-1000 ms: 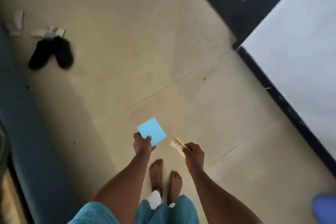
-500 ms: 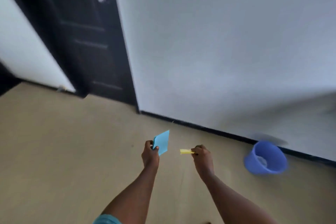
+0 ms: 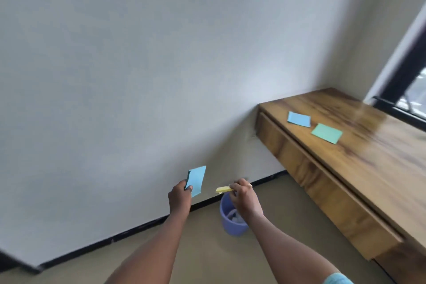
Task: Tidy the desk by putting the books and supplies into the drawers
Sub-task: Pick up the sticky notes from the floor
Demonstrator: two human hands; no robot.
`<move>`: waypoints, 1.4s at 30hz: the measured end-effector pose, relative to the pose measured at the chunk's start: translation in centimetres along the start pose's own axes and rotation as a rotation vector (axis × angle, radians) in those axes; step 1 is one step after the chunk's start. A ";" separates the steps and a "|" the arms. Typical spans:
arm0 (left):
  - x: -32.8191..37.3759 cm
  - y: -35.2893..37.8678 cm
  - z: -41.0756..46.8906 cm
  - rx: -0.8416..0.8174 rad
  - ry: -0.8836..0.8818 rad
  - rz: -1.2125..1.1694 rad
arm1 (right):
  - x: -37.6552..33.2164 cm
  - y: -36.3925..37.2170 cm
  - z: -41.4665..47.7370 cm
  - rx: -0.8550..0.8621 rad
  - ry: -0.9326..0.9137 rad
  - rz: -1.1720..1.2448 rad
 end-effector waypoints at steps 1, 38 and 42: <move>1.5 1.3 0.7 -0.028 0.029 0.028 | 1.6 -0.8 0.5 0.049 0.019 -0.019; 38.8 48.7 8.9 -0.633 1.279 1.078 | 41.0 -25.0 5.3 0.589 0.711 -0.736; 37.6 48.8 9.8 -0.691 1.272 1.195 | 41.2 -24.4 5.7 0.494 0.740 -0.682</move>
Point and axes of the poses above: each hand's wrist, its own z-axis towards the middle knuckle, its own y-axis out of the palm, x = y × z, the point moved 1 cm from there along z, towards the middle knuckle, and after that the axes turned 9 degrees about -x, right-handed, at the moved point
